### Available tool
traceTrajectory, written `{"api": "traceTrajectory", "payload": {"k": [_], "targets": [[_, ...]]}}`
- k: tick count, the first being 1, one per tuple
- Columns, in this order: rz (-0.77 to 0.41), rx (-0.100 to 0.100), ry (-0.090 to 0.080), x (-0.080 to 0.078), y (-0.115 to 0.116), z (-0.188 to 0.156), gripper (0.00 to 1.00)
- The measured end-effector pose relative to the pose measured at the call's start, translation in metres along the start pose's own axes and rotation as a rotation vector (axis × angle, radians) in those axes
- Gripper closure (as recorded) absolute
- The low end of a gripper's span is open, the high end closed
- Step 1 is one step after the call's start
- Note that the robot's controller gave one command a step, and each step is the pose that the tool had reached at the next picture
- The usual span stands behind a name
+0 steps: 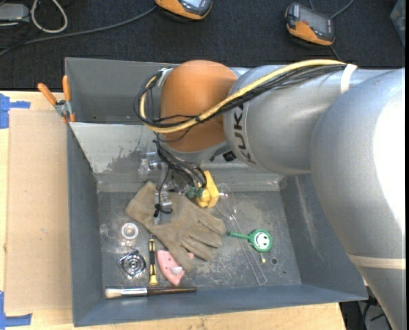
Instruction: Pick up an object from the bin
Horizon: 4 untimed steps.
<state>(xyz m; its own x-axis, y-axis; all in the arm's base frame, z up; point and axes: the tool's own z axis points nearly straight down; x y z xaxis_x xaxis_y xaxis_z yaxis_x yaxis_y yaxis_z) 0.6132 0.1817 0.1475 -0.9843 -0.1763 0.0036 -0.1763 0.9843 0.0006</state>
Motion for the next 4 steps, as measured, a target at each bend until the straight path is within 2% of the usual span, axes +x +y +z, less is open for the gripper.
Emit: {"api": "traceTrajectory", "payload": {"k": [1,2,3,4], "targets": [[-0.044,0.000,0.000,-0.007,0.001,0.021,0.00],[-0.056,0.000,0.003,0.018,-0.039,0.075,0.00],[-0.051,-0.003,-0.015,0.037,-0.026,0.076,0.00],[-0.011,-0.002,-0.010,0.057,-0.026,0.075,0.00]]}}
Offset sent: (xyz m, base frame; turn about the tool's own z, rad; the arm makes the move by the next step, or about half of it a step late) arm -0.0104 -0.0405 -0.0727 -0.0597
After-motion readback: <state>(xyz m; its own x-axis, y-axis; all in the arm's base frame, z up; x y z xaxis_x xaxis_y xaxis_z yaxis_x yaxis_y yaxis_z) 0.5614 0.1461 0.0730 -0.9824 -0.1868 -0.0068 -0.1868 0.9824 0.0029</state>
